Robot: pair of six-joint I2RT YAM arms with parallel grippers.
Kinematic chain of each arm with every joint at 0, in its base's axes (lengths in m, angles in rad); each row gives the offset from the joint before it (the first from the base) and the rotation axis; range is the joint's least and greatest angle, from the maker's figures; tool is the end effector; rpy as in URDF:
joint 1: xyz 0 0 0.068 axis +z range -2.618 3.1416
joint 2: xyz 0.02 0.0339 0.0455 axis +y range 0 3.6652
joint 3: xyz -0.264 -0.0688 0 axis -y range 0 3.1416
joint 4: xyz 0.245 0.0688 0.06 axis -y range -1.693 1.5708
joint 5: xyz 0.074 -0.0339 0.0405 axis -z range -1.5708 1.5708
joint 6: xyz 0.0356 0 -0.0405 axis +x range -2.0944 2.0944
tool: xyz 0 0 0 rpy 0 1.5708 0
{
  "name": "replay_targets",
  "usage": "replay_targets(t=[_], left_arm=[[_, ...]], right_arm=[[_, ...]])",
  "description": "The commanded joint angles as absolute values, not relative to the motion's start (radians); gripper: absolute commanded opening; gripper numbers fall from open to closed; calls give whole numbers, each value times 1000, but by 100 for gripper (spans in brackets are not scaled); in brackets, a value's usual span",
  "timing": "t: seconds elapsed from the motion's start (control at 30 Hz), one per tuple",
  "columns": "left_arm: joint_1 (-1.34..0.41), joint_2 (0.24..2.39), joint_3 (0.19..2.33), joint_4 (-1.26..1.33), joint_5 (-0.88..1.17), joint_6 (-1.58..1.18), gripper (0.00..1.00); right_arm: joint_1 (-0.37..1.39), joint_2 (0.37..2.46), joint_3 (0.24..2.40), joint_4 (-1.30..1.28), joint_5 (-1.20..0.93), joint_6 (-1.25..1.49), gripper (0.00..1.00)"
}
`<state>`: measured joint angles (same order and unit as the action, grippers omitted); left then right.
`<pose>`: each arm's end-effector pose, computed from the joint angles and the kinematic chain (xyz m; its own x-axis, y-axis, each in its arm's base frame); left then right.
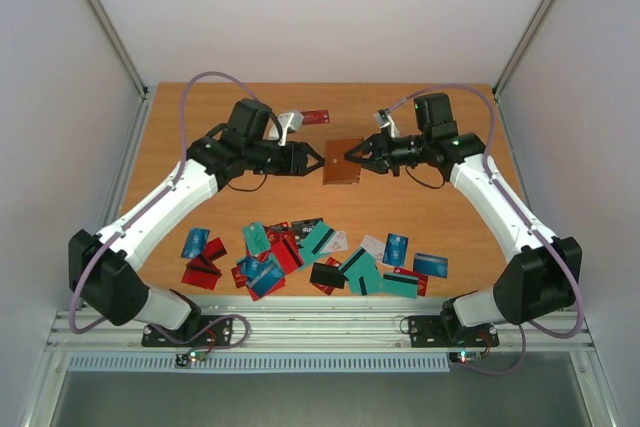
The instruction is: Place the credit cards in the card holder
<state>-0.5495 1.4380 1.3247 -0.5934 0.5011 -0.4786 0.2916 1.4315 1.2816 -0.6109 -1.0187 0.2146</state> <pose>0.2599 -0.1792 0.3388 -0.8460 0.0444 -0.5314 0.4281 0.6507 -0.6271 0.2802 0.1158 0.3338 -0.8031 -0.1245 -0.5827 -0.5838 0.3598 0.7278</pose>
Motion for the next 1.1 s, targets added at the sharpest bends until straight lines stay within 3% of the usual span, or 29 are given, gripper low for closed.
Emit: replay_targets(t=[0.0,0.13,0.4,0.63,1.07], left_arm=[[-541,1407,1312,-545,485,-487,53],[-535,1380,1292,-516,477,-510,47],[-529,1351,1268,-408,633,-570,55],[-525,1326,1219,-277,732,-644,56],[-495,1339,1110,209,978,-937,50]], right_arm=[[295,1381,1263,-523,-1088,278,1],[295,1367,1254,-493,-1113,299,1],[295,1356,1214,-321,-1193,420,1],[295,1347,1213,-235,-1232,468,2],[295,1345,1144,32,-1282,642,3]])
